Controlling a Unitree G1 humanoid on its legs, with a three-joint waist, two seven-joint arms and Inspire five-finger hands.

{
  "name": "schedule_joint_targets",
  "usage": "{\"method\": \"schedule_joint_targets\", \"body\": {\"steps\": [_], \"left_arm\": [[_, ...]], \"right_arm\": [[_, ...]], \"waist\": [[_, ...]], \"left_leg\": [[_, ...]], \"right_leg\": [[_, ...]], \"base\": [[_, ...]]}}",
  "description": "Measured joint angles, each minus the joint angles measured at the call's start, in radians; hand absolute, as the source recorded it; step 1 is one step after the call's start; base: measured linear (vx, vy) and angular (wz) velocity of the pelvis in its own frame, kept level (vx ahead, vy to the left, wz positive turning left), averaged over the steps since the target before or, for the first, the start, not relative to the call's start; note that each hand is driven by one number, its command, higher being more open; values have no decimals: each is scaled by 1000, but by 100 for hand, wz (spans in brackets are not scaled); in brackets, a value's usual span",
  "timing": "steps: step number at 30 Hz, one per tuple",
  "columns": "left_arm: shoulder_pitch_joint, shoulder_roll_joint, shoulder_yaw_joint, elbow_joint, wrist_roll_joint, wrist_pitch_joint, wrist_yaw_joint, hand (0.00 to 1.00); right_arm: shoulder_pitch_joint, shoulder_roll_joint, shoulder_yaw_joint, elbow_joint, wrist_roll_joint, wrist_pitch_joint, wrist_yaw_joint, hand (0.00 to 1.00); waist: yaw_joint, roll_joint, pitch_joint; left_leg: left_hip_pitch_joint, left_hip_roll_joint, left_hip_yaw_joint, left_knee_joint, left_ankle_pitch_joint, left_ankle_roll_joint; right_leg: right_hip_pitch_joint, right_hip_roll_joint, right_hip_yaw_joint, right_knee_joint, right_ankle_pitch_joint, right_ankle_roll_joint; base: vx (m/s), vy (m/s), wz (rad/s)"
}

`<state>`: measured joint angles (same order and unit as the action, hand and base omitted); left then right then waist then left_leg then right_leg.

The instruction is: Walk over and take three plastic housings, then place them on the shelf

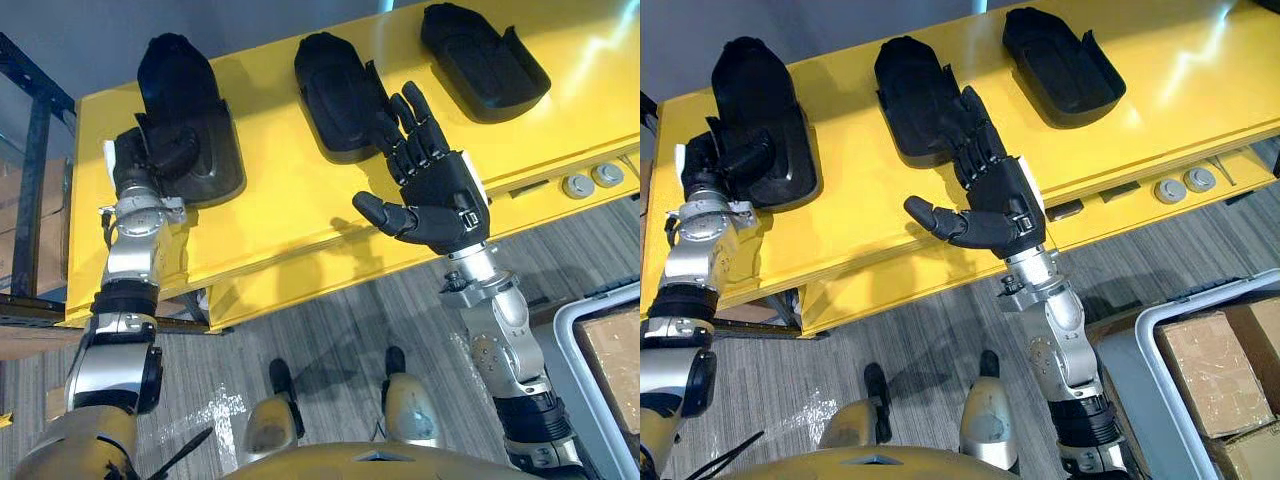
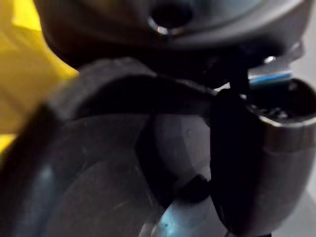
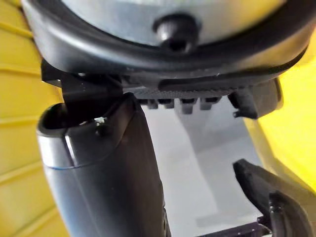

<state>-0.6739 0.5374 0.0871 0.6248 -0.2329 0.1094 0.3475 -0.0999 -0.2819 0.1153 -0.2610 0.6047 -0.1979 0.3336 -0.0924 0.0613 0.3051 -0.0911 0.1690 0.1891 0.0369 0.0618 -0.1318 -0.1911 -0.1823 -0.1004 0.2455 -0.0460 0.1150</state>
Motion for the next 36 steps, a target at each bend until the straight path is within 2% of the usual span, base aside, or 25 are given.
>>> {"method": "schedule_joint_targets", "body": {"steps": [6,7,19,33,36], "left_arm": [[-14,25,12,18,-5,4,22,0],[-28,25,12,32,-5,4,22,100],[-41,24,28,53,-11,43,17,100],[-41,20,26,91,-68,56,62,100],[-33,19,26,93,-70,62,62,100]], "right_arm": [[-1,1,17,-15,0,8,-18,100],[-2,1,17,-15,0,8,-19,100],[-2,2,17,-15,0,8,-18,100],[10,8,14,-15,0,8,-19,100],[18,12,14,-15,1,8,-18,100]], "waist": [[-8,-12,12],[-8,-15,13],[-16,-18,15],[-24,-18,8],[-23,-18,-18]], "left_leg": [[-4,1,1,3,1,0],[-4,1,1,6,1,0],[12,1,2,8,1,0],[80,0,1,-26,3,1],[84,0,2,-35,4,2]], "right_leg": [[-10,0,3,14,2,4],[-10,0,4,15,2,4],[11,-1,7,9,6,10],[106,3,-7,-70,29,28],[117,6,-8,-98,41,28]], "base": [[0,0,0],[0,0,0],[-8,0,0],[0,0,0],[0,0,0]]}}
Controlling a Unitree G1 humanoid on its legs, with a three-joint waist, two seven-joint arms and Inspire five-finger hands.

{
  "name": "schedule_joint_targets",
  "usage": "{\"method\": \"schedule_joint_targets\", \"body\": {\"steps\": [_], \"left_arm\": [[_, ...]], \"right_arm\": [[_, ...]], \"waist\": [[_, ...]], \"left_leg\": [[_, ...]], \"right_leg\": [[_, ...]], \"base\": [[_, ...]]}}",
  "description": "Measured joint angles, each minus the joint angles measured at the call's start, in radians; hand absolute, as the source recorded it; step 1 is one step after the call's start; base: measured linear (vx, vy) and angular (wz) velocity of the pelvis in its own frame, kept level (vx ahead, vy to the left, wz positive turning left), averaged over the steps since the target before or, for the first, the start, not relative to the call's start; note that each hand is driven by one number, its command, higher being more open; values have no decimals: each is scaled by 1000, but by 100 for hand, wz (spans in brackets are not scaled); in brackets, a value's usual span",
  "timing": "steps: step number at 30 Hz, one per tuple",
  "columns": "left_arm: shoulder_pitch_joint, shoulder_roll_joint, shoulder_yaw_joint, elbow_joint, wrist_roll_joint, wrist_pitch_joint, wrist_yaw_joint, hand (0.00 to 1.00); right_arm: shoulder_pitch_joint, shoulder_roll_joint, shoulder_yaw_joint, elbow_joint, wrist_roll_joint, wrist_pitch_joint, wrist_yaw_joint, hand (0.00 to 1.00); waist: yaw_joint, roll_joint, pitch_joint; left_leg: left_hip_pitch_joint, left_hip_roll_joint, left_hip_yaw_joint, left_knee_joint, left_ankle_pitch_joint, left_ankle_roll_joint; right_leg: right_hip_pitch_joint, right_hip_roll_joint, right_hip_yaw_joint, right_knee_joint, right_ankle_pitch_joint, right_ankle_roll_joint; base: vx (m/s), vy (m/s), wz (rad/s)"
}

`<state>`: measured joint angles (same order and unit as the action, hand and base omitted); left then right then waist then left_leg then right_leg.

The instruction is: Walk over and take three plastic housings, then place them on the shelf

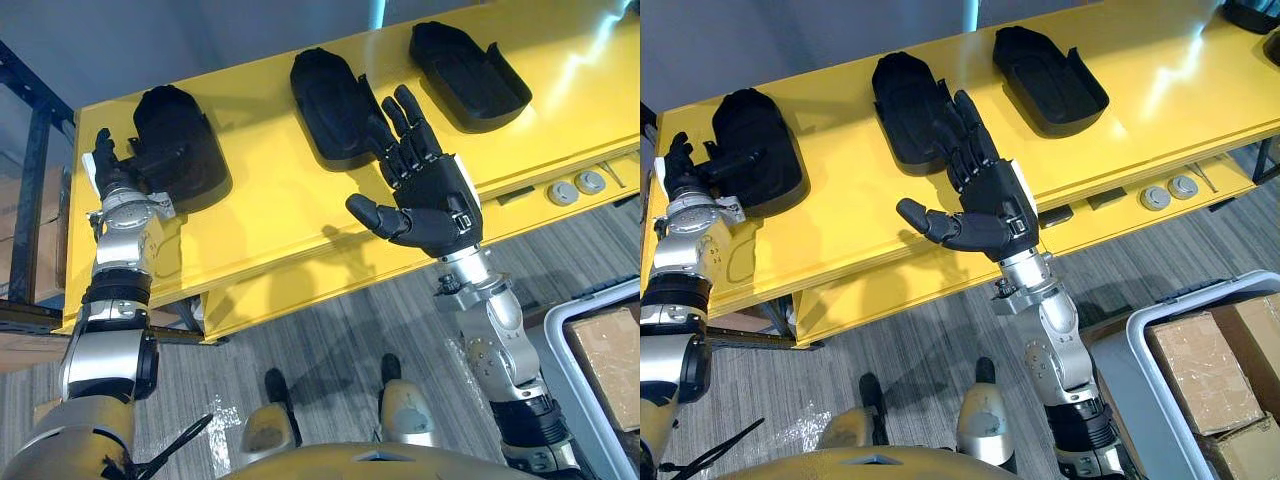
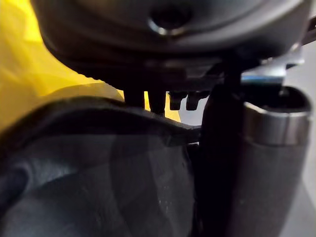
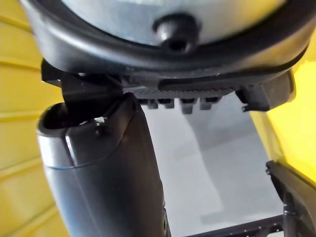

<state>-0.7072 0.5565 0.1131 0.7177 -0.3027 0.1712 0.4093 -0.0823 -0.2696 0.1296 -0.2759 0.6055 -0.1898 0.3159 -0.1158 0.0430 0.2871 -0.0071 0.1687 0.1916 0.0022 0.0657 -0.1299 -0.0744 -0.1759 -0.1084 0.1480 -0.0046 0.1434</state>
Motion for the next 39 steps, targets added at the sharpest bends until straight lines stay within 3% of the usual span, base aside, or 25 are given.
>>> {"method": "schedule_joint_targets", "body": {"steps": [4,8,12,16,18,22,25,28,31,34,39], "left_arm": [[11,-3,0,1,-5,-23,-9,100],[11,-2,2,-59,-72,-130,-44,100],[34,0,30,-245,-133,-191,-90,100],[67,1,57,-391,-121,-287,-91,100],[148,1,112,-522,-123,-370,-95,100],[346,-31,172,-795,-118,-503,-94,100],[597,-204,198,-1072,10,-625,-86,100],[818,-364,201,-1206,122,-707,-68,100],[950,-442,205,-1237,201,-728,-36,100],[1034,-484,193,-1237,196,-716,-63,100],[1071,-492,116,-1235,225,-690,-39,100]], "right_arm": [[24,5,0,0,1,-3,4,100],[30,14,1,12,1,-29,10,100],[30,34,1,57,0,-62,8,100],[31,33,1,69,-3,-87,-17,100],[32,32,0,69,-13,-109,-42,100],[44,31,-37,69,-101,-137,-103,100],[92,34,-113,69,-203,-172,-162,100],[117,48,-195,67,-247,-177,-205,100],[126,81,-265,51,-245,-177,-244,100],[171,108,-297,-20,-236,-177,-256,100],[191,131,-258,-41,-197,-177,-249,100]], "waist": [[2,-9,-29],[11,-14,-37],[24,-1,-78],[31,28,-117],[31,50,-134],[41,66,-158],[65,64,-184],[91,57,-195],[109,52,-197],[115,48,-197],[114,27,-208]], "left_leg": [[18,0,0,-8,0,0],[28,0,-5,-9,0,0],[38,-2,-11,-29,8,2],[55,-3,-27,-44,12,1],[56,-3,-32,-44,13,1],[56,-3,-43,-44,14,1],[57,-3,-69,-45,15,-1],[52,-1,-91,-49,21,-3],[49,-2,-110,-67,28,5],[42,-4,-118,-77,34,9],[24,-5,-132,-77,42,6]], "right_leg": [[26,2,-5,-25,5,1],[44,2,-11,-31,6,1],[51,1,-23,-34,6,1],[79,1,-43,-46,5,0],[84,1,-50,-48,5,0],[96,1,-62,-54,4,0],[121,1,-90,-67,1,-3],[139,4,-114,-81,-4,-8],[151,5,-137,-87,-7,-4],[160,9,-136,-101,-6,-2],[152,9,-147,-101,-6,-3]], "base": [[11,3,0],[1,1,3],[-2,-1,5],[7,-3,11],[-8,-3,7],[-11,-2,9],[2,-6,24],[-16,-13,23],[-56,-15,25],[-38,-7,18],[2,-6,9]]}}
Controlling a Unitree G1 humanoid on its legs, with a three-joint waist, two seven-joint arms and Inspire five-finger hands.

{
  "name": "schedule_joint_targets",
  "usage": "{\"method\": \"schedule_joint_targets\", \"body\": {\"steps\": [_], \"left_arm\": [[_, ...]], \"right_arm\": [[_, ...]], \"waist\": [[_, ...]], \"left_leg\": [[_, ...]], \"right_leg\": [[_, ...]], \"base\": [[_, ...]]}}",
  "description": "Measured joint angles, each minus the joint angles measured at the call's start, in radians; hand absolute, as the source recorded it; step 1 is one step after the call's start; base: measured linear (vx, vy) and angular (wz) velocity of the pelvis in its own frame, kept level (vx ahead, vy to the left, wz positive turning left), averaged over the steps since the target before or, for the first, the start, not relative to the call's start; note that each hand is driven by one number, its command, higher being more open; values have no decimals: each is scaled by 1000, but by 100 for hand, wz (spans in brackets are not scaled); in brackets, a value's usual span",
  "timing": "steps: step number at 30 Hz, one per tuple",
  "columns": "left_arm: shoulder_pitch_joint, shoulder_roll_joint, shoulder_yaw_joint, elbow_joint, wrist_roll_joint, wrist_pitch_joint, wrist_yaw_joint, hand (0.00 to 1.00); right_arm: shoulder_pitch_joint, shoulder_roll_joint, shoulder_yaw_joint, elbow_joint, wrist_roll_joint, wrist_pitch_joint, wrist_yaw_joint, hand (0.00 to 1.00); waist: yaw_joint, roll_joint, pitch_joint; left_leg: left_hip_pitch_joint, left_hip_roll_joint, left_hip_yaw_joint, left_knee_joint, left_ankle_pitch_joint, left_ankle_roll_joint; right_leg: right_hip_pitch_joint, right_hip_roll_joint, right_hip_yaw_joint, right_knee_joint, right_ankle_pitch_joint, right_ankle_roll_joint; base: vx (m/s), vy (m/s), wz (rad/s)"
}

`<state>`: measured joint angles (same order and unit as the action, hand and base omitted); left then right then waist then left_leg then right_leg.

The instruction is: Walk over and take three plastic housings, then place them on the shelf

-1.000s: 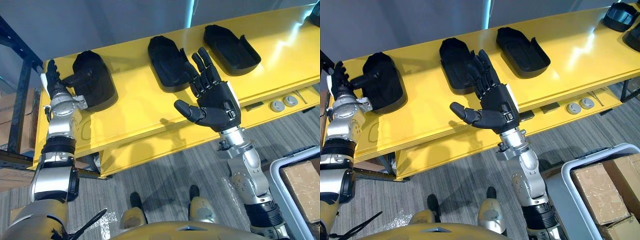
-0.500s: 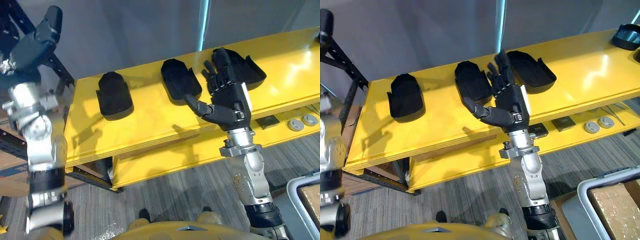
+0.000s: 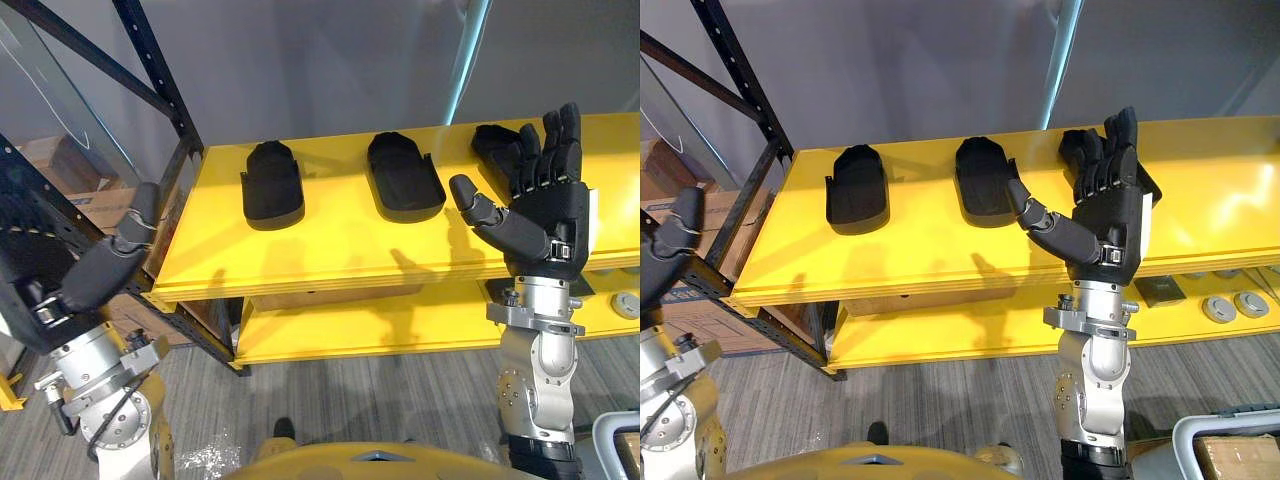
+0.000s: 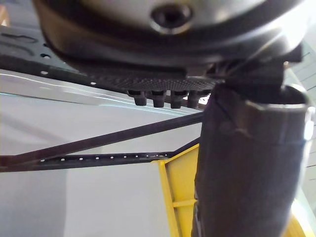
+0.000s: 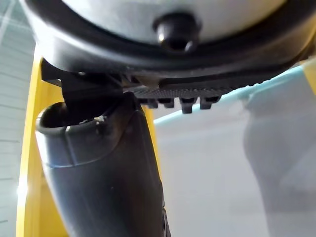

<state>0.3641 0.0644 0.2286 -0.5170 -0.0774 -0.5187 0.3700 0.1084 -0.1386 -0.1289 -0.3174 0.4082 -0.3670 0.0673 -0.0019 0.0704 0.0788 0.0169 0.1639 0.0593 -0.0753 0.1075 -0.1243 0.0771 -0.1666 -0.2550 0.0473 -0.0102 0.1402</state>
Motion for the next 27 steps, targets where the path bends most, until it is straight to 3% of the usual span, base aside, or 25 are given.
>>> {"method": "schedule_joint_targets", "body": {"steps": [4,6,9,13,21,27], "left_arm": [[-5,-7,-36,1,1,0,16,100],[-12,-11,-87,9,-5,0,-8,100],[-12,-11,-132,26,-8,4,-34,100],[-5,-11,-138,65,-7,40,-37,100],[-2,-10,-140,94,-9,48,-65,100],[-3,-10,-147,94,-75,49,-129,100]], "right_arm": [[-5,-1,107,16,-2,-3,19,100],[-40,-5,216,128,-29,-9,18,100],[-81,-2,274,256,-88,2,-44,100],[-119,21,287,351,-89,10,-110,100],[-218,28,278,501,-128,12,-188,100],[-342,23,273,649,-169,38,-184,100]], "waist": [[1,-1,0],[20,-2,0],[47,-5,1],[60,-9,4],[80,-12,3],[90,-12,3]], "left_leg": [[-1,-1,-9,-1,8,-8],[-4,-1,-30,-4,16,-9],[-11,-3,-57,-9,26,-9],[-13,-7,-89,-13,25,-4],[-29,-17,-117,-13,38,-4],[-33,-17,-150,-13,52,-2]], "right_leg": [[1,0,-8,2,2,-3],[10,2,-28,3,2,-3],[19,2,-56,4,-1,-4],[40,0,-91,5,-17,-2],[48,-6,-121,5,-16,-3],[55,-7,-158,40,-33,-4]], "base": [[16,-12,9],[7,-28,26],[-21,-19,25],[-33,-23,24],[-9,-11,12],[-10,-28,19]]}}
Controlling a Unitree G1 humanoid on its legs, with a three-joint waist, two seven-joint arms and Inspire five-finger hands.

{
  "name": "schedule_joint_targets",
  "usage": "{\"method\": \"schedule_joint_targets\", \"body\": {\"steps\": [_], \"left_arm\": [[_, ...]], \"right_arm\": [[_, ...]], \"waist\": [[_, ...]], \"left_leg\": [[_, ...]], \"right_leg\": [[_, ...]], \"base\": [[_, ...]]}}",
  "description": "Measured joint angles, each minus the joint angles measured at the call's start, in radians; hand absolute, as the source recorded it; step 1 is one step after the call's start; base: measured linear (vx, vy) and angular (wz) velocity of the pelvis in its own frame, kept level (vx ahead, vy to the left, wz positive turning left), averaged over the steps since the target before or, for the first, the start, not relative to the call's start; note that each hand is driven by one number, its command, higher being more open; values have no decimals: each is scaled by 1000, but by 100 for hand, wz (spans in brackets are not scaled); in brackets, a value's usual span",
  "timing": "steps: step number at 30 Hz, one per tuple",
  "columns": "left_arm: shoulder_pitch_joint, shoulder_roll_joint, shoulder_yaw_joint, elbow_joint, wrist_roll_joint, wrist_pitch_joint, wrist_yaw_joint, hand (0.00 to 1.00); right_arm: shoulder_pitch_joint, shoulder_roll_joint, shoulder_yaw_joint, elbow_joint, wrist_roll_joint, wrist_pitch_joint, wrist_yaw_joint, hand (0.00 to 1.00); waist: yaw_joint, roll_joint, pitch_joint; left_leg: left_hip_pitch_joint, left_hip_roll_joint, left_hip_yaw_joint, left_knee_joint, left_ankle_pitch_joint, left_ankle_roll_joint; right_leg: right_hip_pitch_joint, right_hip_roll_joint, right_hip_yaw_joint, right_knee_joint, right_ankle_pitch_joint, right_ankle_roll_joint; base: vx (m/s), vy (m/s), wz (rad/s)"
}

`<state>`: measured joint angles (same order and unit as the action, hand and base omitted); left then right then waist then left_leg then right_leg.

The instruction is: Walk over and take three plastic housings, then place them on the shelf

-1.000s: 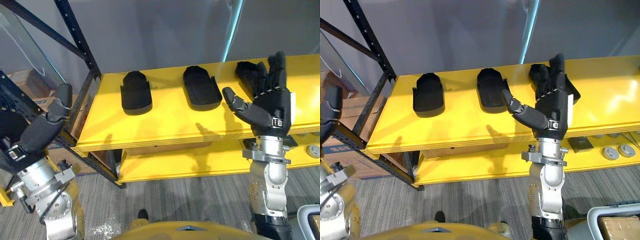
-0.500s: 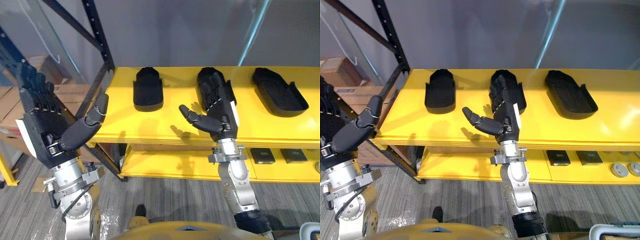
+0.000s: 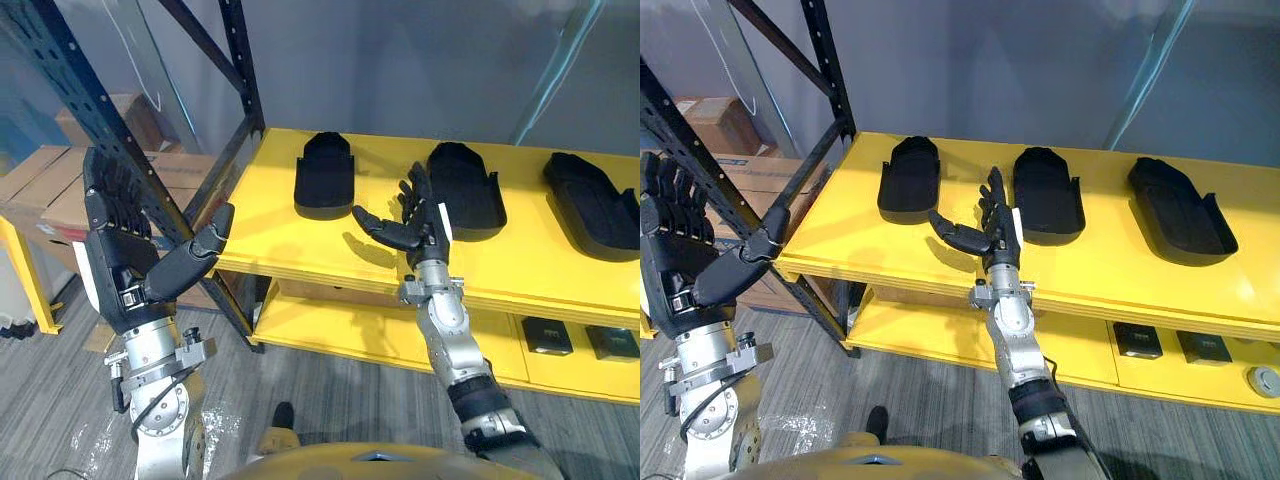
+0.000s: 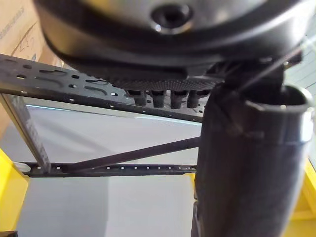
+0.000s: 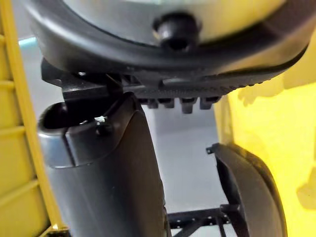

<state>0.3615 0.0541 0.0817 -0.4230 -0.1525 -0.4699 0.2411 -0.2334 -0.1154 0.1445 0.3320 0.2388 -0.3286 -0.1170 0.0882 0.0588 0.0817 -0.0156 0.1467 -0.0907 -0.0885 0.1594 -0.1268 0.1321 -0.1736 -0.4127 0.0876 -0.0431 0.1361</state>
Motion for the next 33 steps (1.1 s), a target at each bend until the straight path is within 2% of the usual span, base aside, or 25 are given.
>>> {"method": "schedule_joint_targets", "body": {"steps": [3,7,12,28,33], "left_arm": [[0,0,2,-1,-30,0,-12,100],[-1,0,13,-1,-42,7,-16,100],[-1,-1,14,-1,-42,18,-32,100],[-1,-18,54,0,-51,17,-60,100],[-2,-18,54,0,-43,17,-36,100]], "right_arm": [[-28,-4,2,27,-19,17,11,100],[-71,-8,2,93,-35,20,35,100],[-124,-11,2,179,-35,38,64,100],[-176,-48,-1,266,-34,45,88,100],[-177,-47,-2,256,-72,43,31,100]], "waist": [[19,1,0],[19,2,0],[43,2,0],[46,9,6],[44,6,16]], "left_leg": [[-1,0,-3,0,-7,14],[-16,1,2,0,3,27],[-16,0,1,0,8,33],[-27,-15,-3,0,19,31],[-27,-15,1,0,17,34]], "right_leg": [[12,0,-20,1,-9,-4],[14,-2,-48,3,-12,1],[21,-6,-63,19,-21,0],[10,-29,-84,58,-45,8],[7,-31,-81,61,-46,8]], "base": [[-61,-32,14],[-41,-11,23],[-13,-15,10],[-5,-8,5],[-13,-6,-1]]}}
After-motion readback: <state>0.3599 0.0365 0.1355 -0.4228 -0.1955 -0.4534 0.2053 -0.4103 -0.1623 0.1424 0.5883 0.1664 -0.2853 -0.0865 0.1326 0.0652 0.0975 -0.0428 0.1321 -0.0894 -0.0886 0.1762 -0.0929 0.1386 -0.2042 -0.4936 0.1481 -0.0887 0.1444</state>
